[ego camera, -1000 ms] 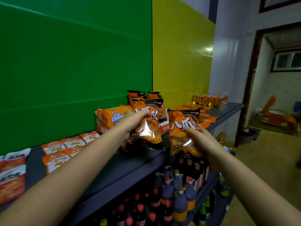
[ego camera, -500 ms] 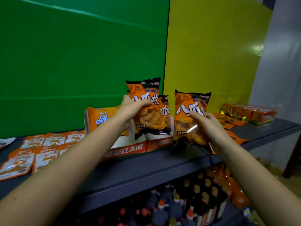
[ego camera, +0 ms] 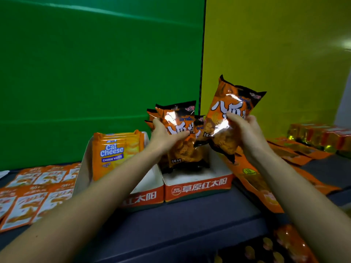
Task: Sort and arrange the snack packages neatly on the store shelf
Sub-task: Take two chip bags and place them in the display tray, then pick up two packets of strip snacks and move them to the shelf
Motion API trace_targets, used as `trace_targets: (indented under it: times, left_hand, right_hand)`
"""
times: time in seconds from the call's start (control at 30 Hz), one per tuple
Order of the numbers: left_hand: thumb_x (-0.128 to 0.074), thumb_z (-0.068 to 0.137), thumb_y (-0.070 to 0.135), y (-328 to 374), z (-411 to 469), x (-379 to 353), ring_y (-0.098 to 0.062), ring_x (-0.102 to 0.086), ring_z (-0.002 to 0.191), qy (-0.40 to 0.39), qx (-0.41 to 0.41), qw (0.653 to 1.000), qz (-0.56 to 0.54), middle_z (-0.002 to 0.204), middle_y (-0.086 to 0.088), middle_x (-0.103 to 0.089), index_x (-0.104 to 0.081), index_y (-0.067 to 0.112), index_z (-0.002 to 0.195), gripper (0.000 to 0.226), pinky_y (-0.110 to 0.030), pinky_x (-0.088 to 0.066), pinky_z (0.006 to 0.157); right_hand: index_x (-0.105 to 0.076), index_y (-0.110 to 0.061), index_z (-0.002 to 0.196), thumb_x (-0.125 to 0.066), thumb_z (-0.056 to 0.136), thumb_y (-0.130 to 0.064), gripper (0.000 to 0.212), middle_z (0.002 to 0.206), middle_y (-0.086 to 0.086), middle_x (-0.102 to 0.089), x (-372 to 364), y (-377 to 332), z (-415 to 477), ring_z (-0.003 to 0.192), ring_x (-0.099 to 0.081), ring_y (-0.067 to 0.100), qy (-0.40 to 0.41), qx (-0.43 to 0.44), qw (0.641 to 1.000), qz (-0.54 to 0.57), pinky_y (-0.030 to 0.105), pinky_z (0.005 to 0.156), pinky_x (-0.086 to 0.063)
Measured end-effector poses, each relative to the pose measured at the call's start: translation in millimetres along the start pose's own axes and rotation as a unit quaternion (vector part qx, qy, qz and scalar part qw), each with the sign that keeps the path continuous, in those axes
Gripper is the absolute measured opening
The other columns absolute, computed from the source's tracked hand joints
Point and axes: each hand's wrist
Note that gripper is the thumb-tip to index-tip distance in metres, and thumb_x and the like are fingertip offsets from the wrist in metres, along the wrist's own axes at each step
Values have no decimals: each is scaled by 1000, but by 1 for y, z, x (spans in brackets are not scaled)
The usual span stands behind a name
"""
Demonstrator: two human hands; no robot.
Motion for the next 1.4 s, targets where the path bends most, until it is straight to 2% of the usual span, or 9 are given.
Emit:
trace_targets:
  times: [0.17,0.3,0.4,0.67,0.8,0.87,1.0,1.2,1.4]
  left_hand:
    - [-74,78,21,-14,0,-4,-19,-51,115,-2,-7,997,73,132,-8,-48,-13,6,136,86,-34,-43,102]
    - [-76,76,20,-20,1,0,-17,-50,108,-1,26,993,111,123,-6,-50,-18,9,131,80,-28,-43,93]
    - [-75,77,17,-20,-4,1,-16,-49,107,1,50,991,120,121,-4,-47,-22,15,115,66,-25,-42,89]
    - [-69,82,16,-13,-12,2,-9,-35,110,-1,86,990,110,144,-9,-36,-3,4,143,91,-19,-35,92]
    - [-68,83,14,-12,-14,3,-7,-38,112,-3,98,990,99,131,2,-41,-5,7,143,87,-14,-33,88]
    - [-71,80,13,-13,-14,3,-14,-49,113,-4,106,990,95,125,1,-50,-14,11,139,82,-19,-41,88]
    - [-73,78,15,-15,-14,5,-16,-54,111,-5,108,989,105,107,7,-54,-16,15,137,82,-17,-49,76]
    - [-70,81,18,-14,-14,3,-17,-54,111,-28,117,983,135,120,0,-54,-5,10,144,91,-24,-50,88]
    - [-74,77,19,-13,-22,-8,-11,-57,100,35,43,971,231,113,1,-58,-40,18,120,55,-19,-49,85]
  right_hand:
    - [-9,-23,148,-70,65,-62,110,150,11,-31,-2,14,12,130,-43,27,-81,0,997,-5,52,108,-36]
    - [-12,-17,147,-61,81,-45,87,151,7,-30,0,29,15,125,-44,20,-158,5,986,-56,35,106,-36]
    - [-6,-18,149,-64,71,-59,106,156,8,-20,3,38,20,139,-31,24,-216,-15,971,-104,39,112,-30]
    - [14,-12,149,-55,83,-53,104,160,4,4,5,40,34,147,-8,20,-304,16,910,-281,35,117,-14]
    - [3,-18,151,-54,55,-80,128,160,5,-8,1,37,37,145,-19,23,-336,15,883,-327,45,117,-23]
    - [-7,-17,151,-54,41,-85,138,158,6,-19,1,40,42,142,-27,24,-337,10,882,-330,47,113,-32]
    - [-23,-10,144,-66,67,-57,100,149,5,-33,2,45,45,136,-35,22,-309,39,890,-334,38,111,-34]
    - [9,-16,150,-74,70,-45,119,152,9,-32,0,58,40,135,-40,28,-231,79,914,-324,43,106,-38]
    - [8,-11,150,-79,67,-41,124,160,6,-4,-3,58,37,146,-9,23,-162,140,915,-342,34,116,-15]
Point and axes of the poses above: each hand's wrist, its own z-axis towards the middle knuckle, its own x-axis out of the back of the hand, y = z × x
